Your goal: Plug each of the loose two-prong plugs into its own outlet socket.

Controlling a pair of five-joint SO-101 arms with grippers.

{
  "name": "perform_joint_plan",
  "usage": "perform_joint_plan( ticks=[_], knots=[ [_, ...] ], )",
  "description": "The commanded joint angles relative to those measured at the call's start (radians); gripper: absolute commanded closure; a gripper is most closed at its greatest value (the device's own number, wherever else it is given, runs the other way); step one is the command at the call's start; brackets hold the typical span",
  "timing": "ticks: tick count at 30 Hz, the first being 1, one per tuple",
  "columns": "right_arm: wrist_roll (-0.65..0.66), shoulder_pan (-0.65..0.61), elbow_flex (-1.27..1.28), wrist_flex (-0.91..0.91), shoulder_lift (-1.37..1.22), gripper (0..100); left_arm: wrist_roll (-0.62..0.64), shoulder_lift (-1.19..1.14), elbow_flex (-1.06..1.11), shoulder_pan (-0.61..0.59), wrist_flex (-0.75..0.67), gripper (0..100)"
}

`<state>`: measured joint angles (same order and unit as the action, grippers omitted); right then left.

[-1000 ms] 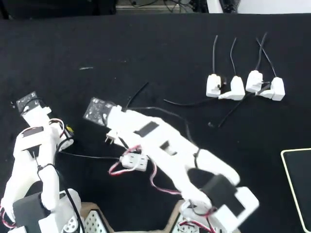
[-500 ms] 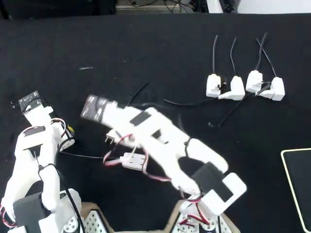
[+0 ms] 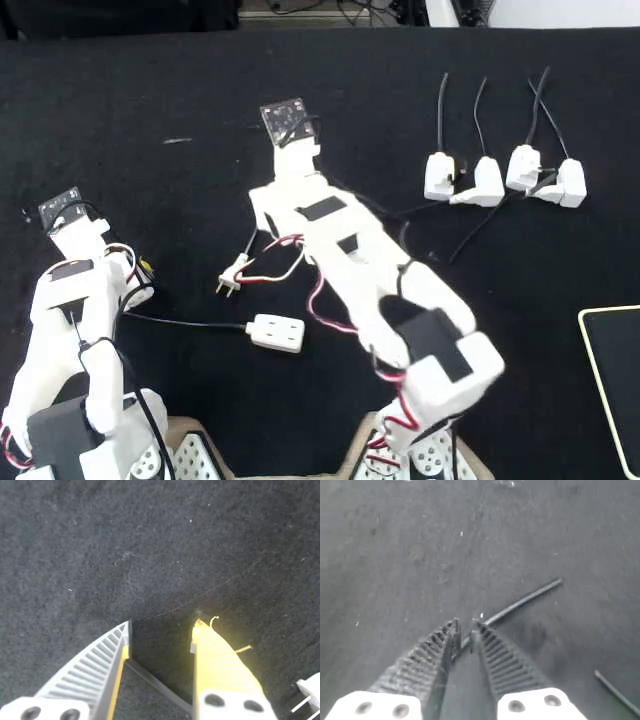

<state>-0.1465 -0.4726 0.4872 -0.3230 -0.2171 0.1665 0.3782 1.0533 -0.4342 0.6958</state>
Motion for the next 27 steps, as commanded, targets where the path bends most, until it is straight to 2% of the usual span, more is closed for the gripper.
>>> perform_joint_plan(
  ticks=[1, 5, 18, 20, 24, 27],
  knots=[
    [-0.012, -0.031, -0.058, 0.144, -0.071, 93.0, 0.009, 0.005, -0.027, 0.013, -0.008, 79],
    [-0.015, -0.023, -0.142, 0.115, -0.139, 95.6, 0.009, 0.005, -0.027, 0.013, -0.005, 79],
    [-0.008, 0.028, -0.521, -0.746, -0.278, 97.7, 0.009, 0.014, -0.022, 0.012, -0.003, 79],
    [0.040, 0.035, -0.570, -0.845, -0.288, 97.7, 0.009, 0.014, -0.022, 0.012, -0.003, 79],
    [0.086, 0.026, -0.642, -0.979, -0.263, 97.8, 0.009, 0.014, -0.022, 0.012, -0.003, 79],
    [0.087, 0.026, -0.656, -0.962, -0.214, 97.8, 0.009, 0.014, -0.022, 0.012, -0.003, 79]
  ],
)
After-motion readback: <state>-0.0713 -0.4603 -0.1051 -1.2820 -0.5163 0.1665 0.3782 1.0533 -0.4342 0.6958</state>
